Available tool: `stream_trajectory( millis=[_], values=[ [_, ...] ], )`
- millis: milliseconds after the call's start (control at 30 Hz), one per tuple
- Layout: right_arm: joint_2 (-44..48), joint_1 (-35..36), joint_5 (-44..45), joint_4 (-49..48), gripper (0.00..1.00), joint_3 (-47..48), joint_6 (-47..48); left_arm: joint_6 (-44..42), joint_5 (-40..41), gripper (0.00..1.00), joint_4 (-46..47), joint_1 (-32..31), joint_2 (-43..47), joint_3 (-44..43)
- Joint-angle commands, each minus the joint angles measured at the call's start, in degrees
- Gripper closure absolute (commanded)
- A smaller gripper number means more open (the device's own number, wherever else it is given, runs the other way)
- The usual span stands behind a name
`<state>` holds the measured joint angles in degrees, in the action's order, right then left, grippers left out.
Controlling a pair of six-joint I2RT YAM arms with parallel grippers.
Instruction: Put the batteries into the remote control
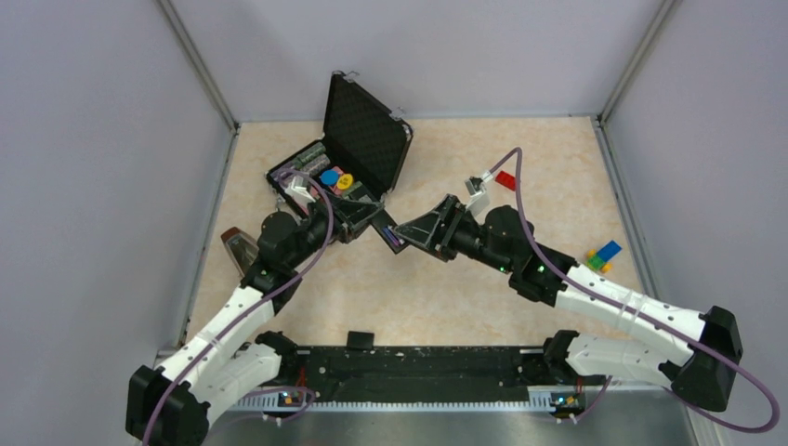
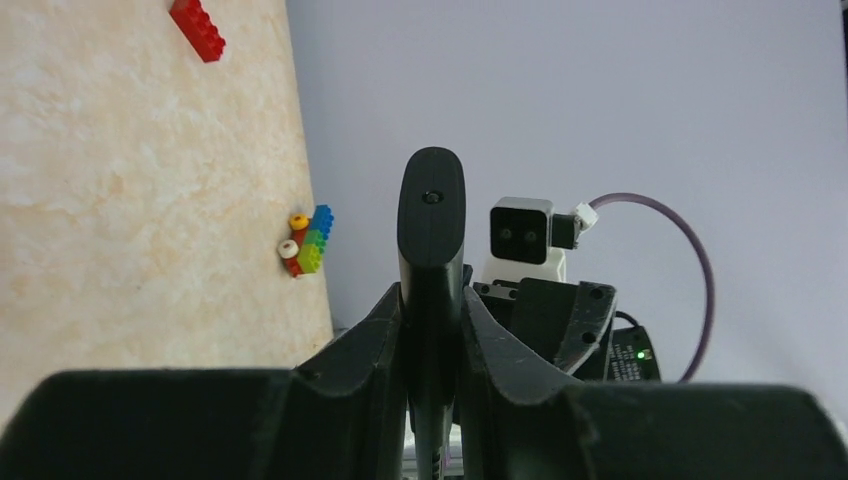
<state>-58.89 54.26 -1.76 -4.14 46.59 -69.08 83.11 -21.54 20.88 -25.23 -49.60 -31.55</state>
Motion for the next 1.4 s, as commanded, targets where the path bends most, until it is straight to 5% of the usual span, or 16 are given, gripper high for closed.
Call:
stream_trajectory(
  millis=[0,167,333,500,767,933,1133,1367],
  values=[
    [2.3,0.68,-0.33,2.05,0.29,2.24,1.51,-8.82,0.74,1.0,1.79,-0.12,1.93,-1.18],
    [3.8,0.7,-0.76,9.04,0.25,2.71,5.85,-15.6,3.93,1.0,-9.1,0.31,3.89,-4.1],
    [4.17,0.68,-2.56,17.26,0.26,1.69,14.24,-24.99,15.54,1.0,-30.79,2.0,6.59,-10.33],
    [-1.72,2.26,-9.11,17.83,0.29,-1.02,21.67,-30.33,22.69,1.0,-41.6,5.36,9.26,-12.51],
    [-20.61,21.52,10.42,22.19,0.28,8.01,25.47,-31.9,33.81,1.0,-53.83,7.22,14.38,-16.87],
    [-30.54,27.69,17.77,23.68,0.25,15.44,40.79,-33.84,39.22,1.0,-58.72,7.26,16.31,-21.7],
    [-37.58,28.65,7.88,20.71,0.24,17.77,60.25,-34.69,37.99,1.0,-59.16,7.22,16.04,-23.83],
    [-40.25,28.69,3.59,18.0,0.24,17.35,72.68,-36.63,35.17,1.0,-59.12,7.39,12.37,-26.85]
  ],
)
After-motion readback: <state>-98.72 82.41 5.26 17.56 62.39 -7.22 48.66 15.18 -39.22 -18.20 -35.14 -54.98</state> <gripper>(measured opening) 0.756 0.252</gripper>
